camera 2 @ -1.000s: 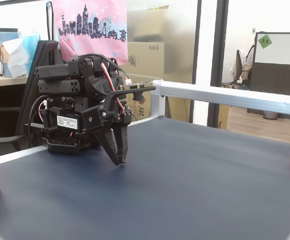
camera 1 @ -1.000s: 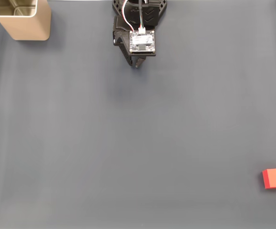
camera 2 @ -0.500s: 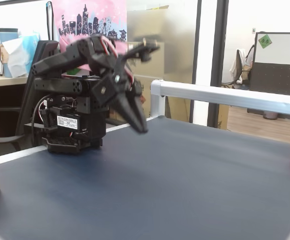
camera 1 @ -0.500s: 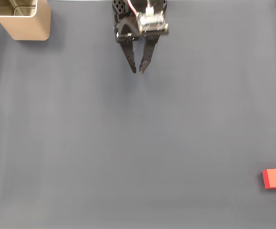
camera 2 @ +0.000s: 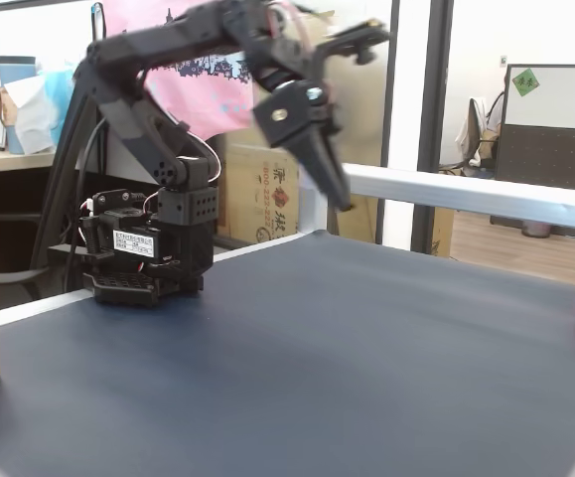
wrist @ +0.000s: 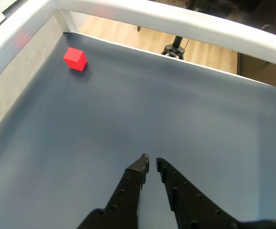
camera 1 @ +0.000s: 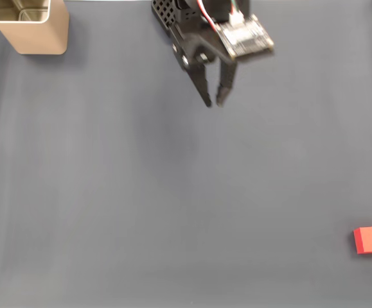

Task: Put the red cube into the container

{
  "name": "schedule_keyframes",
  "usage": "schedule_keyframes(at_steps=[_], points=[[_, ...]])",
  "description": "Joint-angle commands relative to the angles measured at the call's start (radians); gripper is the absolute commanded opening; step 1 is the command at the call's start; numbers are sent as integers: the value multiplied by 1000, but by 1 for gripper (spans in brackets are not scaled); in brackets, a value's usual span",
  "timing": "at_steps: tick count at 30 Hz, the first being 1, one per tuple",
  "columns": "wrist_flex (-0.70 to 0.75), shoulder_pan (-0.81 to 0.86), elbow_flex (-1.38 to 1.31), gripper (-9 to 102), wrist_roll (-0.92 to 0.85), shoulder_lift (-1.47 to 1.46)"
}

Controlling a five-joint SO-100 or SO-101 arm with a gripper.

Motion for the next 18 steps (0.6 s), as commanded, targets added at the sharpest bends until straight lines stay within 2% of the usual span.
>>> schedule_keyframes(at_steps=[1,9,18], points=[[-2,-52,-167,2,35,-124],[-9,-187,-436,3,127,-471],[-31,-241,-704,4,209,-770]])
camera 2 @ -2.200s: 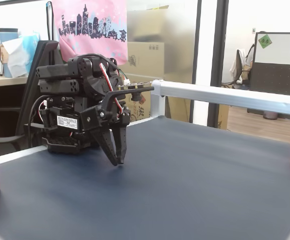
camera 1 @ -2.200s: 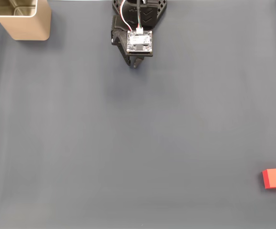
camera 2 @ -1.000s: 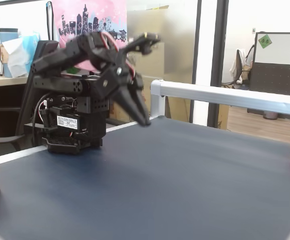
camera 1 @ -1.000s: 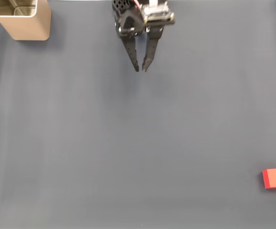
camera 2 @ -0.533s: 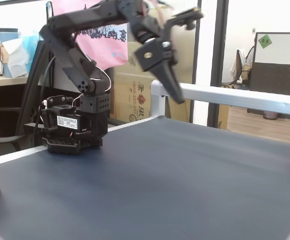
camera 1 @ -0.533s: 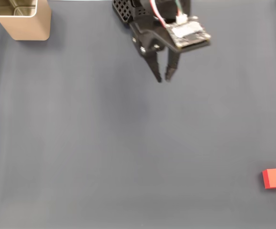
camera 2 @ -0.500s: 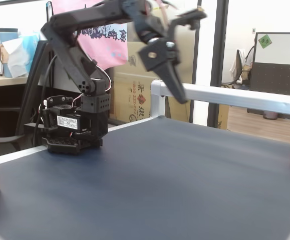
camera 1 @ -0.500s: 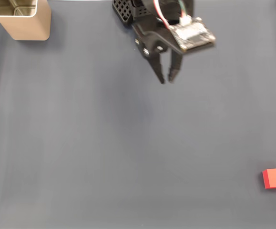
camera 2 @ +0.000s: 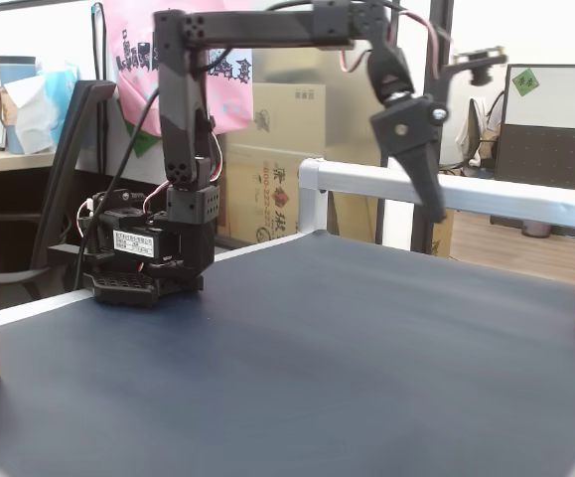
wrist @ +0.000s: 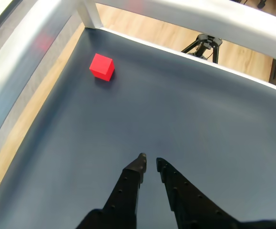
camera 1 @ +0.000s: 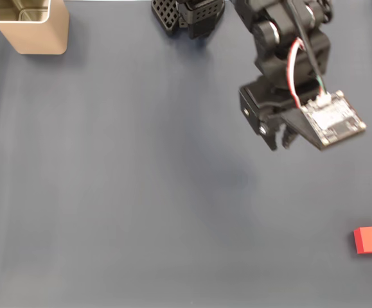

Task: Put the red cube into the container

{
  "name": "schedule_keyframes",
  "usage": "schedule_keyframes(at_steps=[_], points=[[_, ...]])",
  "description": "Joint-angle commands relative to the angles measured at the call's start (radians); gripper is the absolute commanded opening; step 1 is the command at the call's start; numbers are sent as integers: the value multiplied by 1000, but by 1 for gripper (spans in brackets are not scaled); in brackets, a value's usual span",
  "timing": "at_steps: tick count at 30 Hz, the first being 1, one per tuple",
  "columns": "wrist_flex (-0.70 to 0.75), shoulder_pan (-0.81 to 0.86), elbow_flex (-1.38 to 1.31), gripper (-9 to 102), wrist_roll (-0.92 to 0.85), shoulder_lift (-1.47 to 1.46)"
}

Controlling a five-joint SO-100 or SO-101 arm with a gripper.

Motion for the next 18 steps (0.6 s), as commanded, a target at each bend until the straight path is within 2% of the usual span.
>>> schedule_keyframes(at_steps=[1,5,11,18], points=[[-40,-11,-120,4,38,-51],[-127,-23,-178,10,92,-135],[-225,-61,-252,24,184,-236],[-371,-104,-261,31,164,-324]])
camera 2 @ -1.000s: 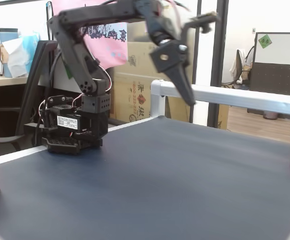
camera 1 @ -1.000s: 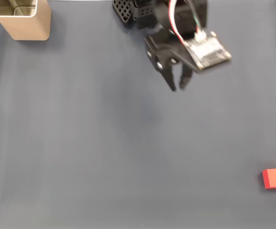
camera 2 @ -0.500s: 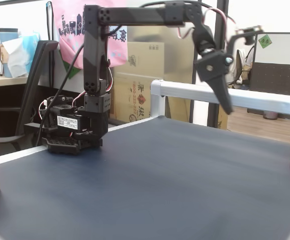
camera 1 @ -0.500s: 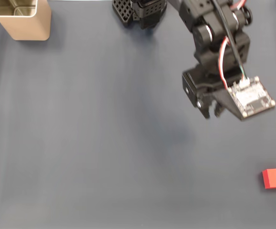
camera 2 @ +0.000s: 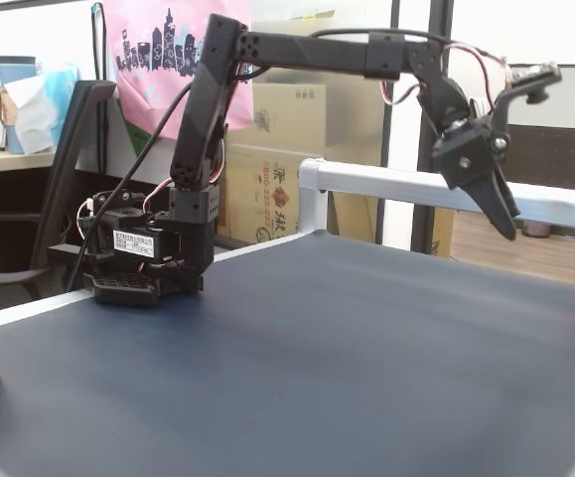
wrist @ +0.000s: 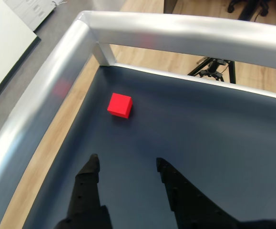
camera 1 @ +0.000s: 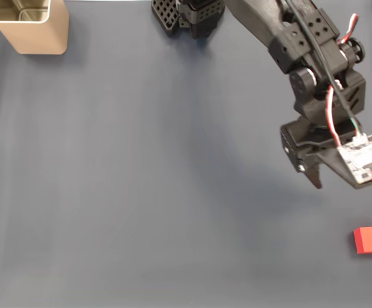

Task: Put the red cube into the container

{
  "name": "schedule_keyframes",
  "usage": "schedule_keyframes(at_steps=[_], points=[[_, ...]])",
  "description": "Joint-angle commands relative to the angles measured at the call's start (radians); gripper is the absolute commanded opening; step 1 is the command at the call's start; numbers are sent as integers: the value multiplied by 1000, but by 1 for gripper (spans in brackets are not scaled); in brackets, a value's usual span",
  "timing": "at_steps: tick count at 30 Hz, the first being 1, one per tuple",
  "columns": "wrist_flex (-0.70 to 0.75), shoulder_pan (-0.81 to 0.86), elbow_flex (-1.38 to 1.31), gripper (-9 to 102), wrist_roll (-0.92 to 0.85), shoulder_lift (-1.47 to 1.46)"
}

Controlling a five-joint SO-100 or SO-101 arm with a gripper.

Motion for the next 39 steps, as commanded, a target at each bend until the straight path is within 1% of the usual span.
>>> schedule_keyframes(at_steps=[1,5,9,16,26,33,39], points=[[-78,-12,-49,32,-21,-14],[-101,-14,-109,32,-57,-106],[-98,-14,-265,33,-66,-233],[-95,-15,-525,34,-57,-437],[-72,-23,-784,34,-40,-643],[-66,-23,-896,34,-34,-726],[-64,-23,-922,34,-31,-762]])
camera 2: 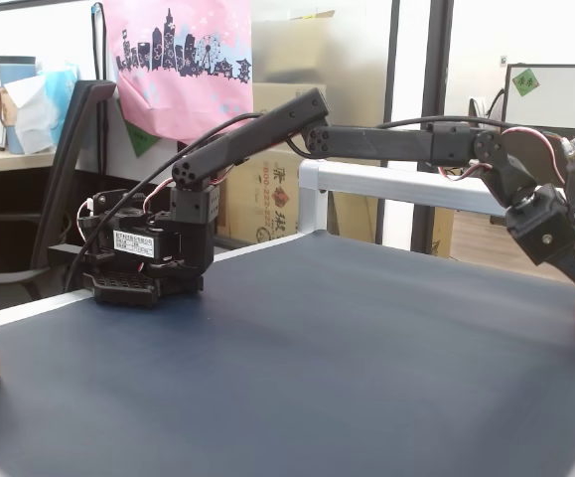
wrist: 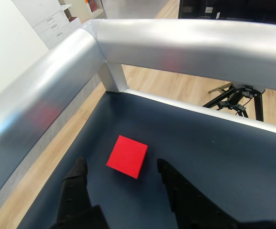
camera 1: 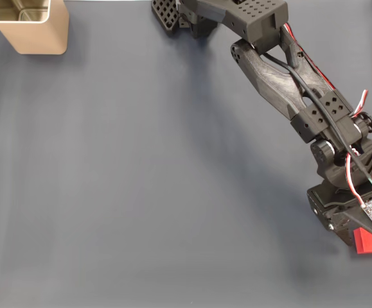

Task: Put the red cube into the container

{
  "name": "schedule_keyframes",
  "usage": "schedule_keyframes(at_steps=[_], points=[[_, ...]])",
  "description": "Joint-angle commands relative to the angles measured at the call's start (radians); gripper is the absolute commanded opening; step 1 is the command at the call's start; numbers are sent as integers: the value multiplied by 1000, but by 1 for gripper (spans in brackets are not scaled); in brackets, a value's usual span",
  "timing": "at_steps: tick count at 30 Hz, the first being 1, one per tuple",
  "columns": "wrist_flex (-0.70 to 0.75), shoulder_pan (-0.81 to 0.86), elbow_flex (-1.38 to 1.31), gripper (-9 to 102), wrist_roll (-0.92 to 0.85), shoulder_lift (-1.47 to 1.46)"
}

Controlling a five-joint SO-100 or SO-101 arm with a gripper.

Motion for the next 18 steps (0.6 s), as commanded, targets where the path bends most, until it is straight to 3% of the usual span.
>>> schedule_keyframes(at_steps=[1,11,18], points=[[8,-11,-78,34,9,6],[9,-14,-129,32,25,-38],[11,-14,-140,24,40,-48]])
